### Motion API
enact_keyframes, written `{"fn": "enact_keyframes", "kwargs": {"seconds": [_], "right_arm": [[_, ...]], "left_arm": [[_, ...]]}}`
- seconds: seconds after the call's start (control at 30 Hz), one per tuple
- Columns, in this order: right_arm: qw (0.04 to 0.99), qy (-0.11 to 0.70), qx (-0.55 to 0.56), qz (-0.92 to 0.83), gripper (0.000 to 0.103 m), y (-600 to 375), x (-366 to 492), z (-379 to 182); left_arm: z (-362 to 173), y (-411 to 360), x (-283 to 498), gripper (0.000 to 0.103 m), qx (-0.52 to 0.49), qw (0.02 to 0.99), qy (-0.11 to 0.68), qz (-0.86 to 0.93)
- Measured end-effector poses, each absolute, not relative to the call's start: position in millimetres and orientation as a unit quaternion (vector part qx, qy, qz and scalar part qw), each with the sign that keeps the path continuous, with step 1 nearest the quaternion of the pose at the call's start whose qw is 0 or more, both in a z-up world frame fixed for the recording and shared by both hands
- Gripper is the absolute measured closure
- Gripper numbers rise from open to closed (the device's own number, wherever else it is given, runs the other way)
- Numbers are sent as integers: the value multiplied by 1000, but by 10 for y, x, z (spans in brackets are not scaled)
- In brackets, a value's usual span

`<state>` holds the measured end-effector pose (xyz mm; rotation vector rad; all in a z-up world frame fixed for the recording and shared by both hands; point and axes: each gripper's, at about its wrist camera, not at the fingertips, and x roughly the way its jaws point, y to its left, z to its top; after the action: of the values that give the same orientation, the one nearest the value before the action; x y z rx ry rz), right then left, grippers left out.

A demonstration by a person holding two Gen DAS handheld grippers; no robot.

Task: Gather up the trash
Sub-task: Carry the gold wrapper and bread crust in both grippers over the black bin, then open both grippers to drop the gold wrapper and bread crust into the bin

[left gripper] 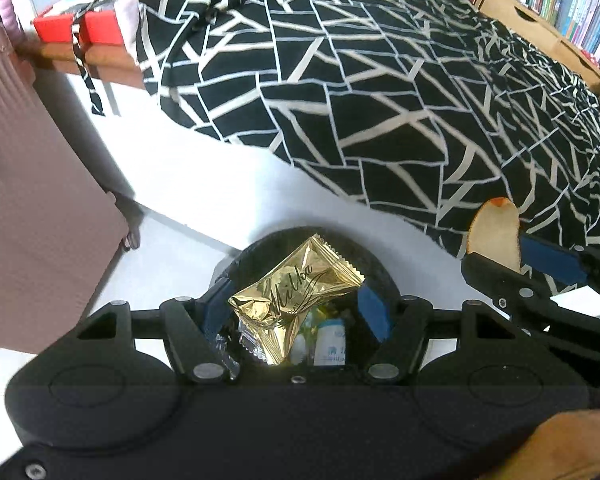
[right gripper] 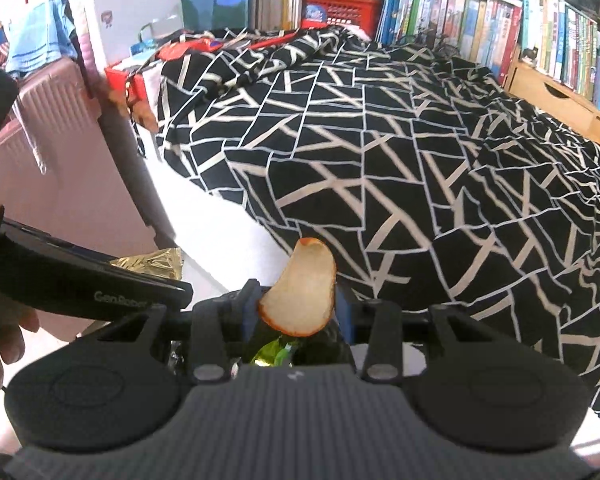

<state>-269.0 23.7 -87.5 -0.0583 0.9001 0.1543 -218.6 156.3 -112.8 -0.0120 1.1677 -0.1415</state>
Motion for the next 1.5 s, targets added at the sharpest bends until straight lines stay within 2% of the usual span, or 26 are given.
{"fn": "enact_keyframes", "kwargs": {"seconds": [0.47,0.87,0.93,0.97,1.07,1.2,1.3,1.5], "right_arm": [[869,489,-36,72,57,281,-2483,-1679],[854,510,-58,83,54,306,-2384,-2080],[854,509,-63,85,50,313,-2378,-2099],[855,508,-64,87,43,321,-2375,-2116],[855,506,-66,91,40,325,-2378,-2138],[859,499,-72,92,29,333,-2398,-2139],[861,494,-76,92,26,340,-2402,-2126],[864,488,-82,91,24,334,-2407,-2075]], "left_arm": [[-1940,1673,-1856,37,-13,814,576,-66],[-2471,1658,-1675,37,-31,794,604,-60],[-2515,1651,-1674,36,-30,792,607,-60],[-2535,1644,-1672,35,-29,790,609,-59],[-2597,1646,-1662,33,-32,783,618,-55],[-2626,1652,-1656,28,-33,780,623,-54],[-2630,1659,-1644,21,-34,778,625,-55],[-2624,1659,-1632,17,-38,771,634,-53]]}}
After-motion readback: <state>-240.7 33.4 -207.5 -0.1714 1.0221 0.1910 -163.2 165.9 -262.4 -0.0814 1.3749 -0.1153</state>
